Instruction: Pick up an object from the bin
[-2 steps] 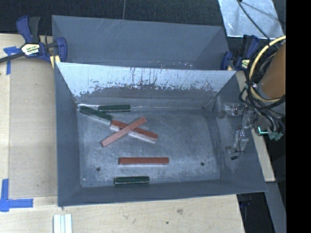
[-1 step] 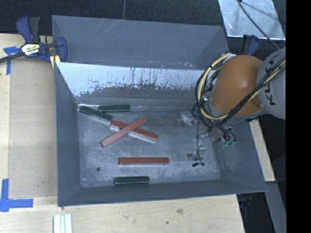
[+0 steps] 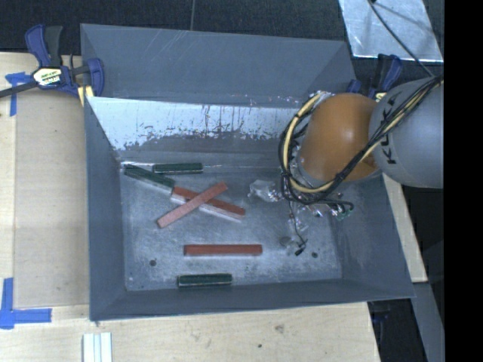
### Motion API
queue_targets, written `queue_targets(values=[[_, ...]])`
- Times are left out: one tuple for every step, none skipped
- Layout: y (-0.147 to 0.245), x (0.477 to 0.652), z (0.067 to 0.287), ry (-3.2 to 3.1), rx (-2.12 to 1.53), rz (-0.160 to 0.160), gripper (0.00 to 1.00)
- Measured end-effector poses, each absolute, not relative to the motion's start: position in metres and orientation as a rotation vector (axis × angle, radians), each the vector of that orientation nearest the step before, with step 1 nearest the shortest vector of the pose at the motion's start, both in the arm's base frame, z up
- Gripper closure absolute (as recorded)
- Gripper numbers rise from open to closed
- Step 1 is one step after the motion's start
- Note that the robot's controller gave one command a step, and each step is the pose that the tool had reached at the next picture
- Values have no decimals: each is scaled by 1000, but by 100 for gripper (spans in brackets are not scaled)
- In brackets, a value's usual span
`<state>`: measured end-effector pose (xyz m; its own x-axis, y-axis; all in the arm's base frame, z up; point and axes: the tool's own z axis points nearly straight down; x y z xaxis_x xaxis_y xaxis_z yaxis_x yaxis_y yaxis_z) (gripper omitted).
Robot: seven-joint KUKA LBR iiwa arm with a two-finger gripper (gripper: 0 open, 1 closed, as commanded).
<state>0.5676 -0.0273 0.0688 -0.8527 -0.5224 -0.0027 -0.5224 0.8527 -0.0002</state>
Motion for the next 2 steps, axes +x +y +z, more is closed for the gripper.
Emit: queue_targets(values=[[38,587,72,2979,-977,2,0],[35,587,72,2982,-972,-1,100]])
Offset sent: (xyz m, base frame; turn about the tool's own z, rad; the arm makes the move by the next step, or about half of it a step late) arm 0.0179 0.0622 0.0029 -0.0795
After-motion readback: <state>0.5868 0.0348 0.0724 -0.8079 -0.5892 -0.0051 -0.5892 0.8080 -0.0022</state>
